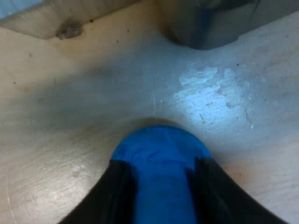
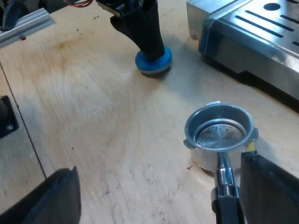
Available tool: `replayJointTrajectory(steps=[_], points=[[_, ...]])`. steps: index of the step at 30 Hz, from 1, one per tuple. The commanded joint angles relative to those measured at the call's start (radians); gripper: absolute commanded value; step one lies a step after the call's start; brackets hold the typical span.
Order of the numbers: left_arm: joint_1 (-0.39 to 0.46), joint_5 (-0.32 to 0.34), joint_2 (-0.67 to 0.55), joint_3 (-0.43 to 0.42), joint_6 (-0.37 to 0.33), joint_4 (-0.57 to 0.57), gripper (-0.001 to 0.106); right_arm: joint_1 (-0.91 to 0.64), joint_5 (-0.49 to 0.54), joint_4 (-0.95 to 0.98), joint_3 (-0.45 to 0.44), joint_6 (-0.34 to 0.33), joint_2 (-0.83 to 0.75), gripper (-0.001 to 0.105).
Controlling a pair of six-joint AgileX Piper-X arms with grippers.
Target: Grind coffee beans and then tamp
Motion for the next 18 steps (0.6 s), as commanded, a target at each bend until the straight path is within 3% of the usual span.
replayJointTrajectory(steps=[1, 6, 8, 13, 18], points=[[-0.001, -0.018, -0.002, -0.002, 0.018, 0.001, 0.008, 0.003, -0.017, -0.015, -0.003, -0.014, -0.008, 0.071], [-0.001, -0.018, -0.002, -0.002, 0.018, 0.004, 0.035, 0.003, -0.017, -0.015, -0.003, -0.014, -0.008, 0.071], [-0.001, -0.018, -0.002, -0.002, 0.018, 0.010, 0.069, 0.003, -0.017, -0.015, -0.003, -0.014, -0.008, 0.071], [-0.001, -0.016, -0.002, -0.002, 0.018, 0.010, 0.087, 0.003, -0.017, -0.015, -0.003, -0.014, -0.008, 0.071], [-0.001, -0.018, -0.004, -0.042, 0.034, 0.085, 0.088, 0.003, -0.017, -0.015, -0.003, -0.014, -0.008, 0.071]])
